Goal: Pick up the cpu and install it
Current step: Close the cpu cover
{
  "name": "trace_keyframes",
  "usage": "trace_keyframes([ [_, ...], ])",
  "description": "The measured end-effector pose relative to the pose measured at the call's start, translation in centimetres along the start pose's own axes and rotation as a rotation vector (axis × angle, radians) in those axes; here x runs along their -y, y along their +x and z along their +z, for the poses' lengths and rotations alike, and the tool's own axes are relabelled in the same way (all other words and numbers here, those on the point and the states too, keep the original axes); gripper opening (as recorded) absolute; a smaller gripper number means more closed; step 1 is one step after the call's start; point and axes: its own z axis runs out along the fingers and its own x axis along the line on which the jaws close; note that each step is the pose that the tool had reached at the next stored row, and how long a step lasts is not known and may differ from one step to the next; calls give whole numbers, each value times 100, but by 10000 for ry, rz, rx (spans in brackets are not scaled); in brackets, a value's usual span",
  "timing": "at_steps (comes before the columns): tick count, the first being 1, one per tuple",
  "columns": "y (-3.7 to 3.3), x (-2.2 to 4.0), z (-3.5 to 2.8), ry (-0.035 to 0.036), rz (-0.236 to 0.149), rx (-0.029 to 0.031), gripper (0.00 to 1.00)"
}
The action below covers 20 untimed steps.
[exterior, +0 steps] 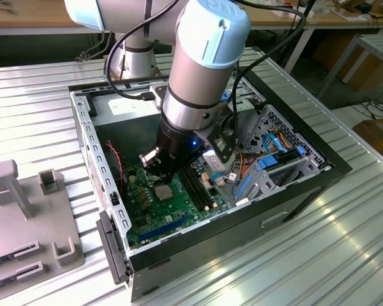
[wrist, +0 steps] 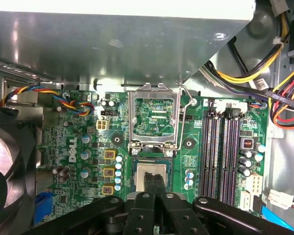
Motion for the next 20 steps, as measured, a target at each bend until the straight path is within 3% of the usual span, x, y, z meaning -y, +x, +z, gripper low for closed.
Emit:
trace_keyframes([
  [3,-64,2,-4,1,3,-5,11],
  [5,-137,5,-7,1,5,-9,11],
  [7,-268,11,-12,0,-9,-34,11],
  [10,-357,15,-16,2,-86,-54,11],
  [12,-370,16,-16,-3,-333,-63,11],
  [16,-371,15,-28,36,-1181,-87,11],
  [20,-368,13,-97,53,-1606,-100,11],
])
